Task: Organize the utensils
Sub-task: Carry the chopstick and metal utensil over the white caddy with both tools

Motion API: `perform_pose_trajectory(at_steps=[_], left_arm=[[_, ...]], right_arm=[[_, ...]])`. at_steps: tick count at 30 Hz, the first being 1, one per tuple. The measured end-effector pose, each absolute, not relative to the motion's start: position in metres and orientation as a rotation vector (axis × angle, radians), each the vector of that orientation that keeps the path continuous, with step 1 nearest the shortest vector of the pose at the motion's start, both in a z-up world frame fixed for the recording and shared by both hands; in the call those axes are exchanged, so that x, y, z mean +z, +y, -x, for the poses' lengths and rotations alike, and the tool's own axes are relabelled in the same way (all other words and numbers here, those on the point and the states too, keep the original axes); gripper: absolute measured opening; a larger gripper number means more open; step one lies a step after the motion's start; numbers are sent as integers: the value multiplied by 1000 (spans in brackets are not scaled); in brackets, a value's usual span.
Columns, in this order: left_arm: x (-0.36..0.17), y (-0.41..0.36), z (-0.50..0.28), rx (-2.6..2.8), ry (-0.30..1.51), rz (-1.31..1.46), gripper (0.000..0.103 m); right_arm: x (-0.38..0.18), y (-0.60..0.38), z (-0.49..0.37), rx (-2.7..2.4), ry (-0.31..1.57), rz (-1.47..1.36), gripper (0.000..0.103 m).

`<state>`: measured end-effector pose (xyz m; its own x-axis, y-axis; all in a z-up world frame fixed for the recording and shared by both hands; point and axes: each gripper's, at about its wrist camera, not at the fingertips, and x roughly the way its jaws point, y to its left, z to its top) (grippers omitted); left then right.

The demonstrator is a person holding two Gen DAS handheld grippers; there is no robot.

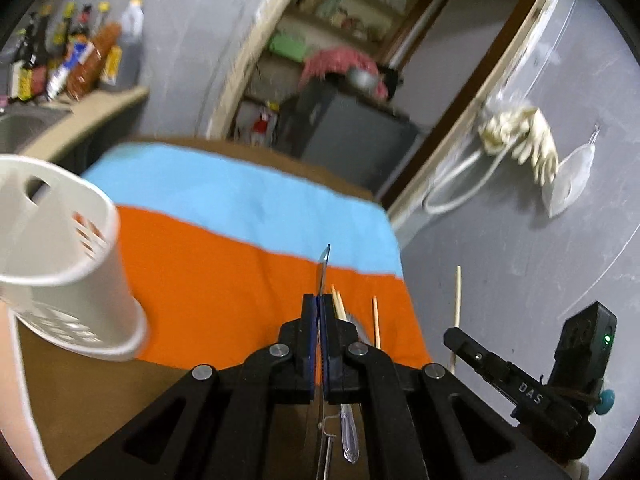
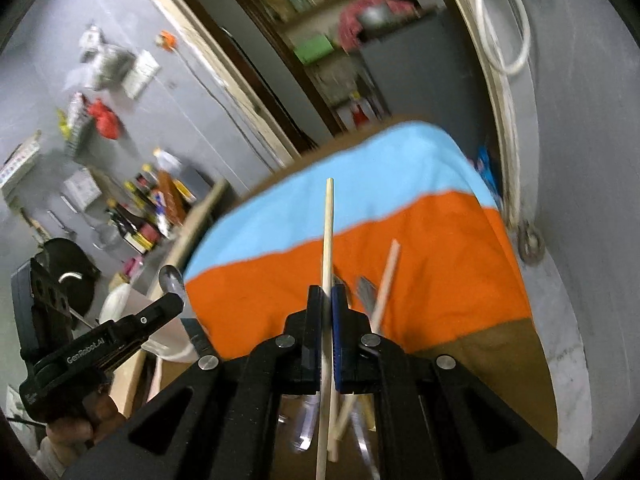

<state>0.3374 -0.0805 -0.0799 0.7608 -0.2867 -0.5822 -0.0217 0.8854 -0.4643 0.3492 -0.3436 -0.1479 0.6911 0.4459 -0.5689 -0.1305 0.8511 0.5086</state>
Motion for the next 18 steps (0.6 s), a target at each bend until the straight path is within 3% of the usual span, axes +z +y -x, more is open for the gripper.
perform_pose_trajectory(at_steps=[18], left_arm=[[30, 24, -286, -80, 422, 462, 2]], right_arm=[[-24, -234, -349, 526, 434, -422, 4]])
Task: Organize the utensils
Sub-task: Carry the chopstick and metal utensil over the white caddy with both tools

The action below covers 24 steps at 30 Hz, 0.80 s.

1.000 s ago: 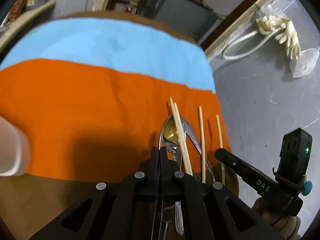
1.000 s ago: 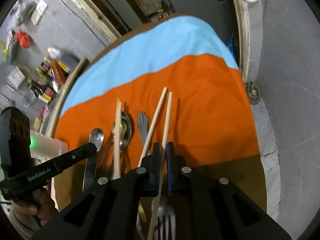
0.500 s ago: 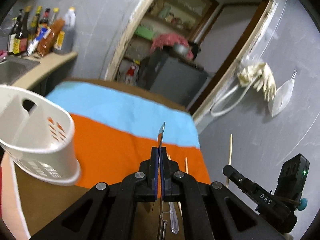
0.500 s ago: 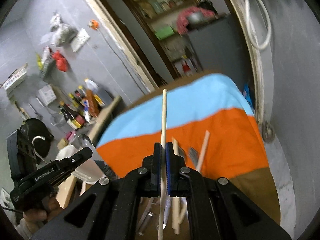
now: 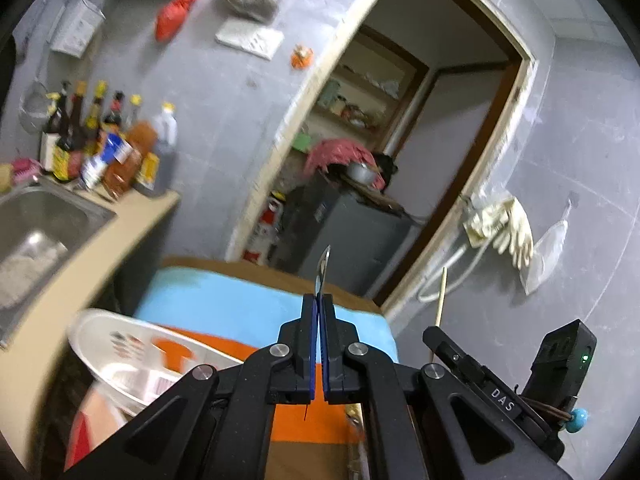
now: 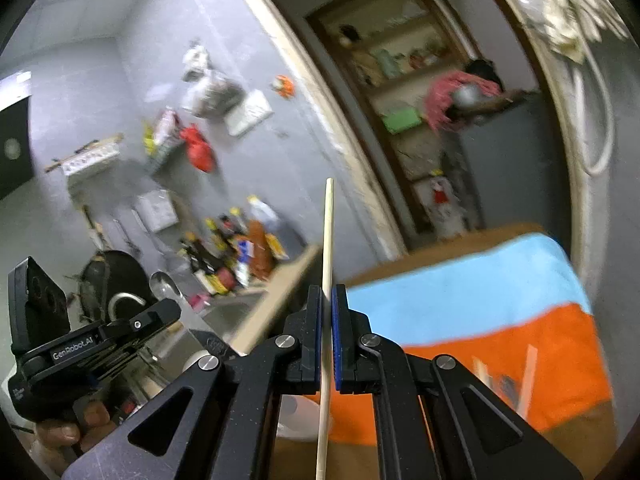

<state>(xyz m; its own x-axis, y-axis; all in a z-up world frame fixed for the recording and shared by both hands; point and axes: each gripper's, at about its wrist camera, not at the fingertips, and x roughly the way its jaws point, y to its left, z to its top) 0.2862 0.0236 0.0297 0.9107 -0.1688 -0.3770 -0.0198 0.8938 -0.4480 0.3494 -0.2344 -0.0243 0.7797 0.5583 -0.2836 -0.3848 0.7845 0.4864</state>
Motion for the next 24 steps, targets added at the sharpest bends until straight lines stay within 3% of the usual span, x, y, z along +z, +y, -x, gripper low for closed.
perform_pose_trajectory(at_steps=[10, 24], left_arm=[[49, 116, -258, 111, 341, 416, 2], [-14, 158, -283, 144, 435, 398, 2]], right_arm=[[2, -138, -365, 662, 279, -403, 4], [-48, -74, -379, 704, 261, -260, 4]])
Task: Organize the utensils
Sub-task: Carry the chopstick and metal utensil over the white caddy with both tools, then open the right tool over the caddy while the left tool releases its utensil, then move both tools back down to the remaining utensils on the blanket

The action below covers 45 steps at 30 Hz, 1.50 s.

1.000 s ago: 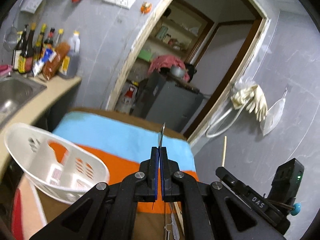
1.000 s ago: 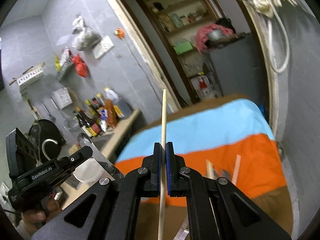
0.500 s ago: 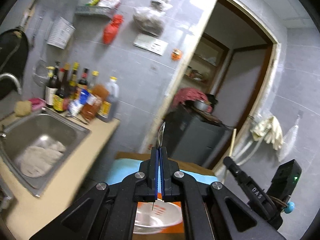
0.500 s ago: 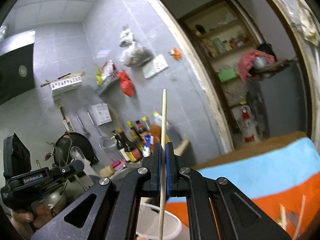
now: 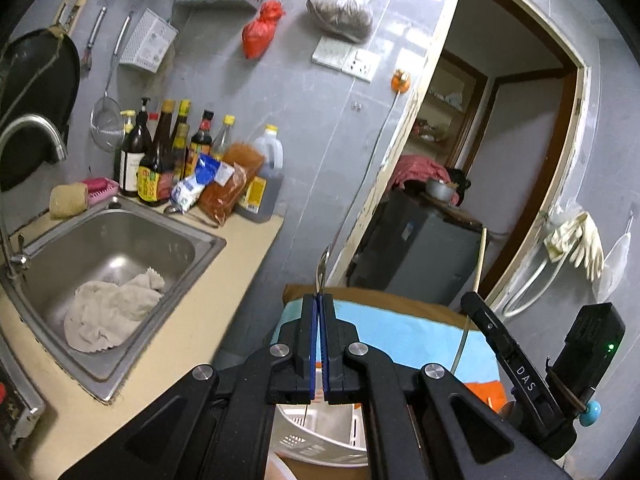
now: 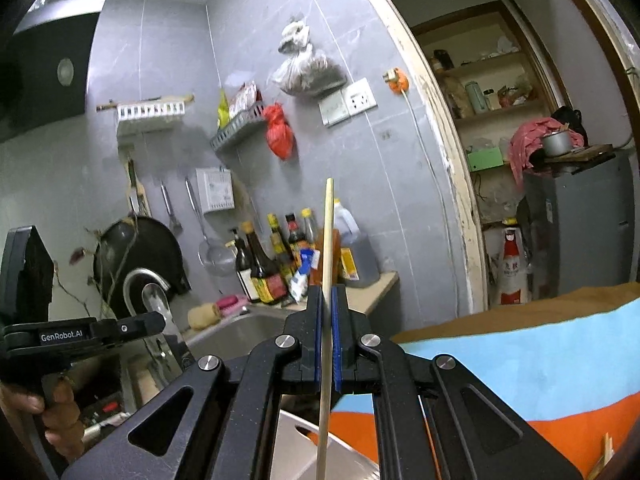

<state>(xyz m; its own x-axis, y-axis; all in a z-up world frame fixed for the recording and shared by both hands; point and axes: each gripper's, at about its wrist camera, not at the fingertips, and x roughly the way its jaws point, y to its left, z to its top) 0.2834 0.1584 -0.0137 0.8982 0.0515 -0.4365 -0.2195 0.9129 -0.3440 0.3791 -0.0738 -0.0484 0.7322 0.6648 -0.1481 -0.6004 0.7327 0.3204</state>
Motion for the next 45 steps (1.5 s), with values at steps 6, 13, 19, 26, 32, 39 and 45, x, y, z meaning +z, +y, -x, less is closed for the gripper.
perform_pose_trajectory(at_steps=[6, 13, 19, 26, 32, 39, 45], left_arm=[[-38, 152, -293, 136, 477, 376, 2], [-51, 148, -296, 117, 515, 370, 2], [-49, 149, -295, 101, 529, 395, 2], [-42, 145, -294, 107, 543, 396, 5], [-31, 130, -290, 104, 510, 384, 26], [-12, 95, -287, 62, 453, 381, 53], [2, 45, -288, 9, 384, 361, 82]], right_arm=[[-67, -74, -381, 683, 270, -240, 4], [-81, -76, -379, 660, 290, -219, 4], [-82, -77, -377, 661, 316, -206, 6], [-74, -95, -374, 653, 339, -261, 17], [-53, -115, -367, 639, 319, -278, 36], [-19, -161, -354, 571, 269, -281, 56], [5, -212, -340, 476, 217, -264, 77]])
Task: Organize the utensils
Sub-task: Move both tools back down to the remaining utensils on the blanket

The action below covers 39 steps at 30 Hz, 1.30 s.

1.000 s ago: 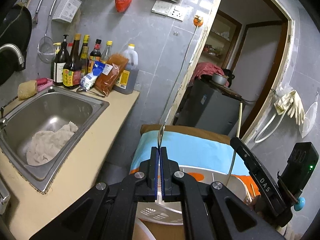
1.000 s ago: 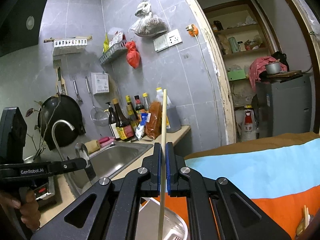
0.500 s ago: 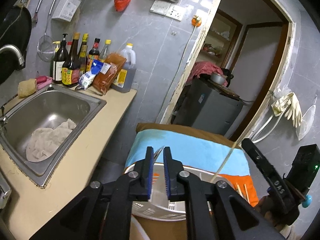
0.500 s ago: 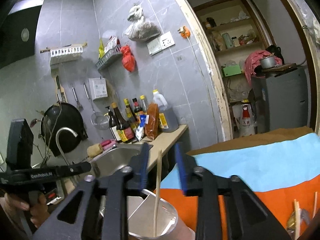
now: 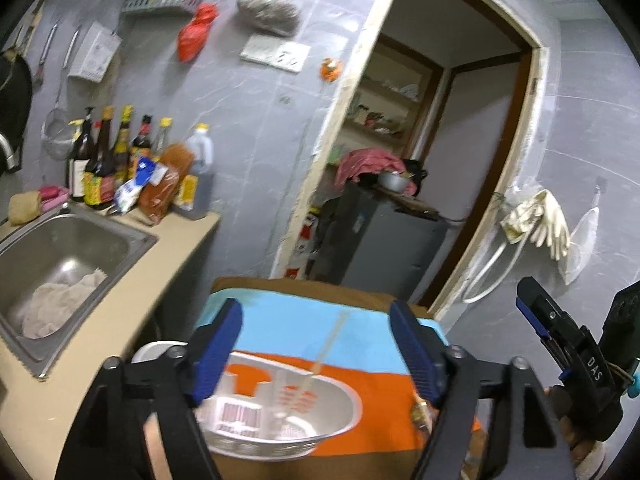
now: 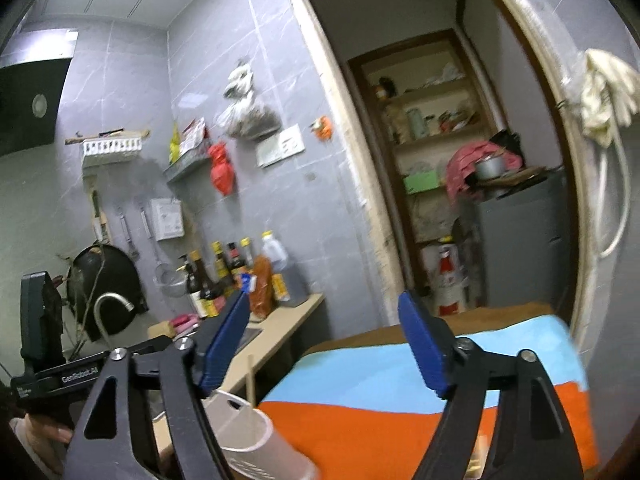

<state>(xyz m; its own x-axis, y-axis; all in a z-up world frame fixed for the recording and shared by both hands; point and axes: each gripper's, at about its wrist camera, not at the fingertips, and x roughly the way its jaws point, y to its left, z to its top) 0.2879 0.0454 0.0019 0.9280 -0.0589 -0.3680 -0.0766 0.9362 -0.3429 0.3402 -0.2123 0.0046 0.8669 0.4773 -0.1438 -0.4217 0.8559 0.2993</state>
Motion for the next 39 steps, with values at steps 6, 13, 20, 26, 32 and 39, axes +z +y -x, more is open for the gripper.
perform_pose_trajectory(at_steps=[6, 13, 20, 26, 32, 39], left_arm=[[11, -2, -287, -8, 303, 324, 102], [7, -51, -294, -36, 291, 272, 103], [-11, -88, -303, -47, 328, 244, 103], [-36, -109, -311, -50, 380, 222, 103], [-65, -118, -325, -64, 469, 226, 103], [-105, -126, -342, -92, 592, 213, 103]], right_arm=[[16, -264, -324, 373, 177, -248, 99], [14, -311, -316, 295, 185, -234, 101], [-3, -348, -315, 258, 222, -225, 101], [-29, -370, -321, 232, 285, -226, 101], [-63, -386, -333, 215, 360, -227, 101], [-105, -396, -356, 228, 470, -222, 101]])
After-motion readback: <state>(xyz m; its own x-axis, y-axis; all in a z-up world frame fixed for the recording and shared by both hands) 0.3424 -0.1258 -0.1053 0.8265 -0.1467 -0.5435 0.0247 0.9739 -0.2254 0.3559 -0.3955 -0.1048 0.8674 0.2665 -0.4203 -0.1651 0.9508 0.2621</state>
